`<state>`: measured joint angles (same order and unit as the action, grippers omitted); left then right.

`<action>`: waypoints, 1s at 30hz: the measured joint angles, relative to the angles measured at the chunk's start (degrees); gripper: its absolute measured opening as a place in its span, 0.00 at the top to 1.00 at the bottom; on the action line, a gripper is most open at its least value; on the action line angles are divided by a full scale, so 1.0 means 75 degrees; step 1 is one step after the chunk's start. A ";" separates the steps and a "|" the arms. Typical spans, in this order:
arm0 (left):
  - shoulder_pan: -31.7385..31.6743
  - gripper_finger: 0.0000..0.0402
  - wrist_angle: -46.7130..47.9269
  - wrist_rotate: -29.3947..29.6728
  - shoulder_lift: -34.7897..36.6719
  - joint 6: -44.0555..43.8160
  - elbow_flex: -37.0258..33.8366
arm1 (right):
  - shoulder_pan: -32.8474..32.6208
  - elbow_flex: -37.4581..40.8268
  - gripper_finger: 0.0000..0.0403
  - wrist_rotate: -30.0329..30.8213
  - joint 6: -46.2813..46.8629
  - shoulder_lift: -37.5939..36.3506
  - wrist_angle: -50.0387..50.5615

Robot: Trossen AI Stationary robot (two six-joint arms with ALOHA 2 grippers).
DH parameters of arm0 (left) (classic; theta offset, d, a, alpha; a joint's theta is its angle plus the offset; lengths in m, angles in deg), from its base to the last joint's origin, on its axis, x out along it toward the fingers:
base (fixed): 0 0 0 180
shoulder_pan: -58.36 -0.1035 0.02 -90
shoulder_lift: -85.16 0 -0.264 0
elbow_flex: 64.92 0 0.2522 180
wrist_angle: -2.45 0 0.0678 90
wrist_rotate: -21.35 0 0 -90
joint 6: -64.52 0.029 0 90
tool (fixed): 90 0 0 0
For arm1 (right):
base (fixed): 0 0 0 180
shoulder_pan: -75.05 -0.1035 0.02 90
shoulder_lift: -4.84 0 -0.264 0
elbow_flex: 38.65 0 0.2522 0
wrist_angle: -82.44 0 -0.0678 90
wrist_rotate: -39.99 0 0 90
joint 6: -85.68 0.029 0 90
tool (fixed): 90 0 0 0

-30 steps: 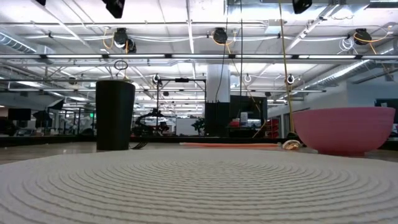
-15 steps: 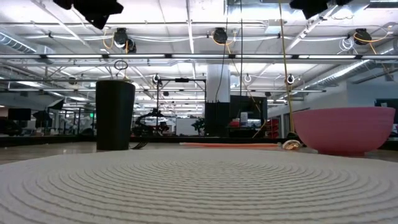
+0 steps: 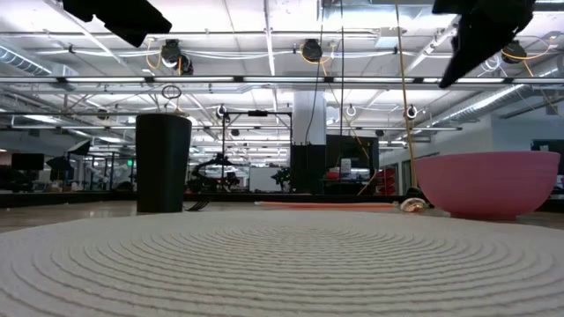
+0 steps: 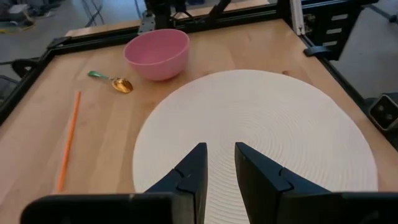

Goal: Pick & Place Utensil
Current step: Put the pink bowl on the white table mat

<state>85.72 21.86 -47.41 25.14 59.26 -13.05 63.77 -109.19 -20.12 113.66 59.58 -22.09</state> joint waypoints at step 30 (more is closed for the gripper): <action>0.0011 0.78 0.0038 -0.0033 0.0001 -0.0163 0.0000 | 0.1817 0.1777 0.52 -0.2228 0.2386 -0.0572 -0.0010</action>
<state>85.80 22.14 -47.66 25.15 58.04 -13.05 77.40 -95.86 -36.83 131.56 55.29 -22.17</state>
